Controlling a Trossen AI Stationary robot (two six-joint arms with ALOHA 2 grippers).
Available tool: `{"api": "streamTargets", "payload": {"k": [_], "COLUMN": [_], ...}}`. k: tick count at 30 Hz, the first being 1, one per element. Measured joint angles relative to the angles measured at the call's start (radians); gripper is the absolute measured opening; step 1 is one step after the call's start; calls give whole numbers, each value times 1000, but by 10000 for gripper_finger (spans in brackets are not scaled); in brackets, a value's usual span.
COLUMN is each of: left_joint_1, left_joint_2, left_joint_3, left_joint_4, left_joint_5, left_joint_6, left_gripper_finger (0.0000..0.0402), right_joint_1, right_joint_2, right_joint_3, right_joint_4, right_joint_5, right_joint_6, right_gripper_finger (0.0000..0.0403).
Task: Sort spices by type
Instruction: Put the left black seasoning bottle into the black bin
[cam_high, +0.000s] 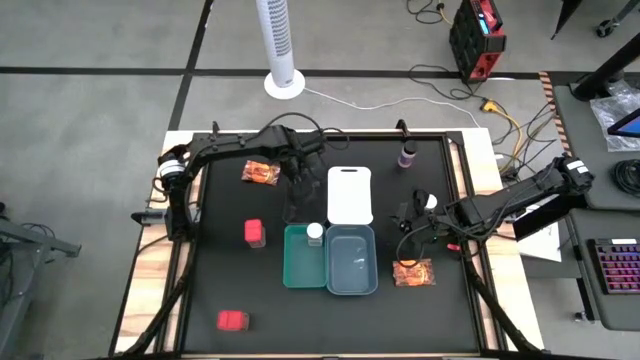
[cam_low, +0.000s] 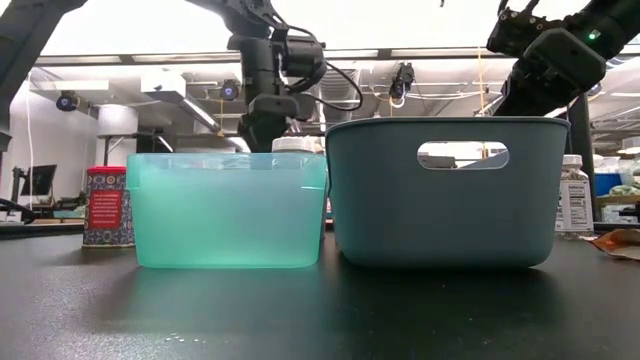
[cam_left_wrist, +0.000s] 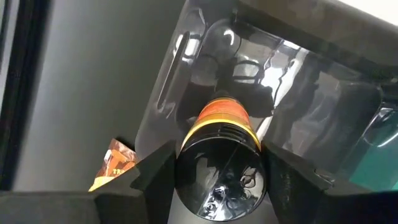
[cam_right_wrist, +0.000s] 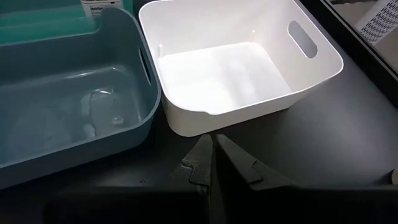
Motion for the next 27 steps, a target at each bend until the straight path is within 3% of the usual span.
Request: {"api": "streamTargets", "payload": {"k": [27], "left_joint_1": [0], "left_joint_2": [0], "left_joint_3": [-4], "left_joint_4": [15], "left_joint_5": [-7], "left_joint_6": [-13], "left_gripper_finger": [207], "right_joint_1": [0], "right_joint_2": [0], "right_joint_3": [0], "right_joint_4": [0], "right_joint_5": [1], "right_joint_6": [-12], "right_gripper_finger": [13]}}
